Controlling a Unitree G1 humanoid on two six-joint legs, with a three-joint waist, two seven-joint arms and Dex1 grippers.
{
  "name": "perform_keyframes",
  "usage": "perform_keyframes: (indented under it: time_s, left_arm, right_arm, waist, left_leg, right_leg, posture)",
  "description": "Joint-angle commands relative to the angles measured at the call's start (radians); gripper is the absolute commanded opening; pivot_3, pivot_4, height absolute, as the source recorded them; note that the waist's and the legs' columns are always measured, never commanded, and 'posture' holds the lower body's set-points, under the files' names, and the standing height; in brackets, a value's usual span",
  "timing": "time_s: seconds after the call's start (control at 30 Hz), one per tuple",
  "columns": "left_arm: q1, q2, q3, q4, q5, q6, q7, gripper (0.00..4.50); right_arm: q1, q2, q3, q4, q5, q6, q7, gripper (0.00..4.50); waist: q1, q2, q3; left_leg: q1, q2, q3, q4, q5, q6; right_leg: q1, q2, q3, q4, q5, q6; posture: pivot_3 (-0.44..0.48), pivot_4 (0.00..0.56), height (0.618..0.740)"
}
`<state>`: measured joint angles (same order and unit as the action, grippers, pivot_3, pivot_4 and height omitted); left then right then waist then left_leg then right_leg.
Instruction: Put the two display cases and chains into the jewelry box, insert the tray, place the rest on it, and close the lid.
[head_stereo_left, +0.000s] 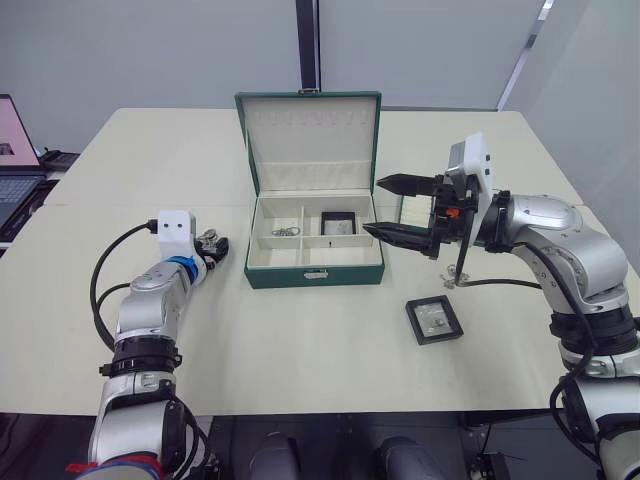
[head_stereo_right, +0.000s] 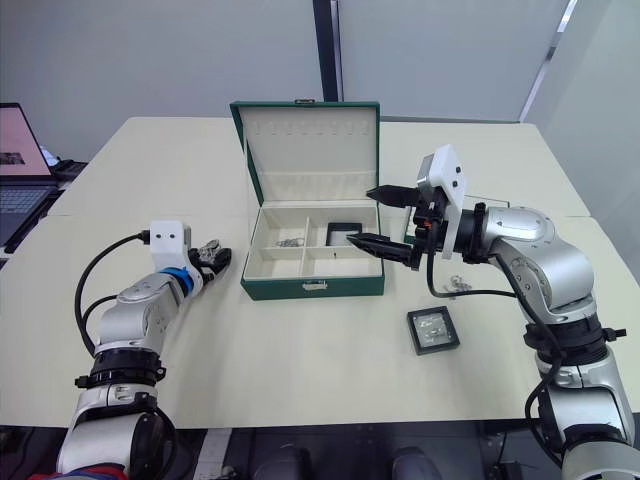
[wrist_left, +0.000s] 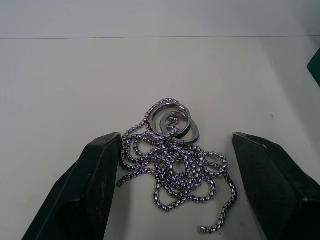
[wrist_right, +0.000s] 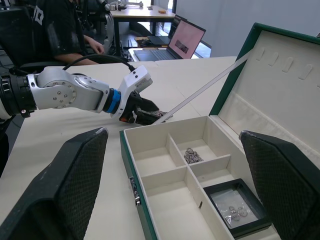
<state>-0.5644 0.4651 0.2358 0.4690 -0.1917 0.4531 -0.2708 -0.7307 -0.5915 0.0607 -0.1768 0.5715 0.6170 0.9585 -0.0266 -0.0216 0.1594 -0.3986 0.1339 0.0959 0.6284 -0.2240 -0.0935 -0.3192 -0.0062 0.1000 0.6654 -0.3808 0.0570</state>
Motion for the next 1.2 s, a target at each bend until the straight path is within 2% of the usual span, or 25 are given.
perform_keyframes:
  time_s: [0.03, 0.1, 0.4, 0.47, 0.77, 1.0, 1.2]
  left_arm:
    - [0.034, -0.014, -0.017, 0.037, 0.013, 0.045, 0.005, 3.45]
    - [0.031, -0.017, -0.017, 0.039, 0.013, 0.043, 0.007, 3.08]
    - [0.027, -0.031, -0.021, 0.038, 0.015, 0.044, 0.012, 0.4]
    - [0.028, -0.033, -0.021, 0.039, 0.015, 0.044, 0.013, 0.01]
    - [0.04, -0.045, -0.006, 0.009, 0.003, 0.024, 0.019, 0.01]
    - [0.06, -0.057, 0.073, -0.153, -0.055, 0.007, 0.052, 0.01]
    - [0.075, -0.048, 0.084, -0.312, -0.086, 0.075, 0.061, 0.01]
  right_arm:
    - [-0.025, -0.01, -0.028, -0.026, 0.005, -0.011, 0.007, 4.5]
    - [-0.026, -0.011, -0.028, -0.024, 0.004, -0.012, 0.009, 4.5]
    - [-0.023, -0.016, -0.032, -0.026, 0.003, -0.013, 0.009, 4.5]
    - [-0.022, -0.018, -0.033, -0.027, 0.004, -0.012, 0.009, 4.5]
    - [-0.032, -0.018, -0.045, -0.03, 0.026, -0.007, 0.015, 4.5]
    - [-0.041, -0.013, -0.051, -0.014, 0.028, -0.011, 0.025, 4.5]
    - [-0.046, -0.008, -0.043, 0.005, 0.012, -0.025, 0.037, 4.5]
  waist:
    - [0.0, 0.0, 0.0]
    - [0.0, 0.0, 0.0]
    - [0.0, 0.001, -0.001]
    - [0.0, 0.002, -0.001]
    - [0.001, 0.003, -0.002]
    - [0.0, 0.002, -0.001]
    - [0.0, 0.0, 0.001]
  left_leg:
    - [0.0, 0.0, 0.0, 0.0, 0.0, 0.0]
    - [0.0, 0.0, 0.0, 0.0, 0.0, 0.0]
    - [0.0, 0.0, 0.0, 0.0, 0.0, 0.0]
    - [0.0, 0.0, 0.0, 0.0, 0.0, 0.0]
    - [0.0, 0.0, 0.0, 0.0, 0.0, 0.0]
    - [0.0, 0.0, 0.0, 0.0, 0.0, 0.0]
    - [-0.001, 0.0, 0.0, 0.0, 0.0, 0.0]
  right_leg:
    - [0.0, 0.0, 0.0, 0.0, 0.0, 0.0]
    - [0.0, 0.0, 0.0, 0.0, 0.0, 0.0]
    - [0.0, 0.0, 0.0, 0.0, 0.0, 0.0]
    - [0.0, 0.0, 0.0, 0.0, 0.0, 0.0]
    - [0.0, 0.0, 0.0, 0.0, 0.0, 0.0]
    - [0.0, 0.0, 0.0, -0.001, 0.0, 0.0]
    - [0.0, 0.0, 0.0, -0.001, 0.0, 0.0]
  posture:
    - [0.0, 0.15, 0.74]
    - [0.0, 0.15, 0.74]
    - [0.0, 0.15, 0.74]
    - [0.0, 0.15, 0.74]
    - [0.0, 0.15, 0.74]
    - [0.0, 0.15, 0.74]
    - [0.0, 0.15, 0.74]
